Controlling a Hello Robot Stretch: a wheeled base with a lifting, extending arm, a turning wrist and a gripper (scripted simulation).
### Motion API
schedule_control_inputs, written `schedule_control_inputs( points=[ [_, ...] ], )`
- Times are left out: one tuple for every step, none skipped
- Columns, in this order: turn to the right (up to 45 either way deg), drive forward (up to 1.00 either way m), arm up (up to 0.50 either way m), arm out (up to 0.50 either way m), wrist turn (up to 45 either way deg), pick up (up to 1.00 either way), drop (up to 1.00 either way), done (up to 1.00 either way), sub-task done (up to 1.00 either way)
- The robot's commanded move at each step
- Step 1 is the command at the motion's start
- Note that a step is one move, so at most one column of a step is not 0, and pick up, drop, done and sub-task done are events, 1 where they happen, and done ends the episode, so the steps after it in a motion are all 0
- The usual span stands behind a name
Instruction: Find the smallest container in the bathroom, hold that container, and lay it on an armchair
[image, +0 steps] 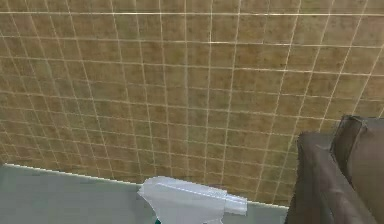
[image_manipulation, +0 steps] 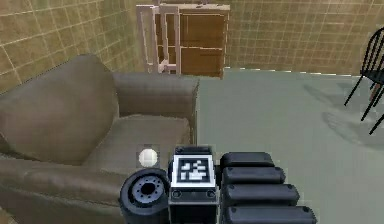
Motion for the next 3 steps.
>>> schedule_control_inputs(
  points=[
    [0.0,0.55,0.0,0.0,0.0,0.0,0.0,0.0,0.0],
    [-45.0,0.0,0.0,0.0,0.0,0.0,0.0,0.0,0.0],
    [-45.0,0.0,0.0,0.0,0.0,0.0,0.0,0.0,0.0]
  ],
)
